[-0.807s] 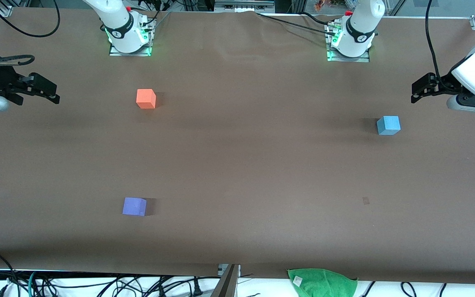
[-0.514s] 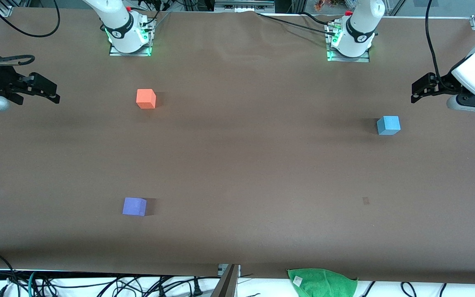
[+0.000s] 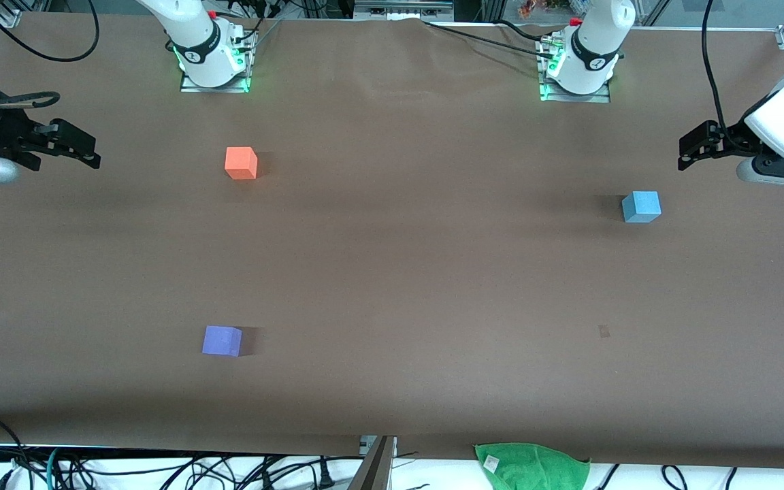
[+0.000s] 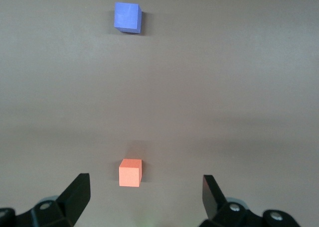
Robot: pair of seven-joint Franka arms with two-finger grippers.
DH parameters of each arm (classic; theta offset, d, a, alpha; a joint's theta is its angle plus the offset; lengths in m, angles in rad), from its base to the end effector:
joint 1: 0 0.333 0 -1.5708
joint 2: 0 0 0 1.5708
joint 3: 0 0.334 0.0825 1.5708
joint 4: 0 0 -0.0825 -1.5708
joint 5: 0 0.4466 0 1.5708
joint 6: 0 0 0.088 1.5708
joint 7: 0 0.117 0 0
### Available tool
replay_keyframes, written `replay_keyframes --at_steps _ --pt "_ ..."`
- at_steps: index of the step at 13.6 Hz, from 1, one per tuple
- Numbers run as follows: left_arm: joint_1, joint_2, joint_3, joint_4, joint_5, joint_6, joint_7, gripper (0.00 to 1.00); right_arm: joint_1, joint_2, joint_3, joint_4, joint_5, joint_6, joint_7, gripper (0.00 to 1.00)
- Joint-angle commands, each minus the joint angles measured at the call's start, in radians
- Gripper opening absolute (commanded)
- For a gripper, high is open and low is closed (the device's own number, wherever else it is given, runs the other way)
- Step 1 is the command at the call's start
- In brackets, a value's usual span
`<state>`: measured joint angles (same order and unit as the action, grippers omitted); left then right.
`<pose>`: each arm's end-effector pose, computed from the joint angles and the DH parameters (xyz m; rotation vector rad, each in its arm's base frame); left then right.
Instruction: Place blue block between orange and purple blocks
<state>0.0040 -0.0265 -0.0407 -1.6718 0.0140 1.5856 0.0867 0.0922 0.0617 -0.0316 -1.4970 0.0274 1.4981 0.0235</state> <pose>0.6056 -0.0209 0.5961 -3.1206 0.1937 0.0940 0.6279 0.0421 0.6271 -3.1167 -0.0596 0.0960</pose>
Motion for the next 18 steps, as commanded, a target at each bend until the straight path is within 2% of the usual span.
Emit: replay_keyframes --at_steps 1,12,18 --pt "-0.002 0.008 0.005 0.015 -0.019 -0.015 -0.004 1.00 -0.006 0.007 -0.001 0.018 0.011 -0.053 -0.013 0.99" --pt "-0.006 0.016 -0.004 0.026 -0.013 -0.013 0.005 1.00 -0.012 0.012 -0.005 0.021 0.002 -0.044 -0.014 0.99" --pt "-0.006 0.056 -0.002 0.055 -0.011 -0.015 -0.001 1.00 -0.016 0.012 -0.005 0.023 0.011 -0.030 -0.011 0.99"
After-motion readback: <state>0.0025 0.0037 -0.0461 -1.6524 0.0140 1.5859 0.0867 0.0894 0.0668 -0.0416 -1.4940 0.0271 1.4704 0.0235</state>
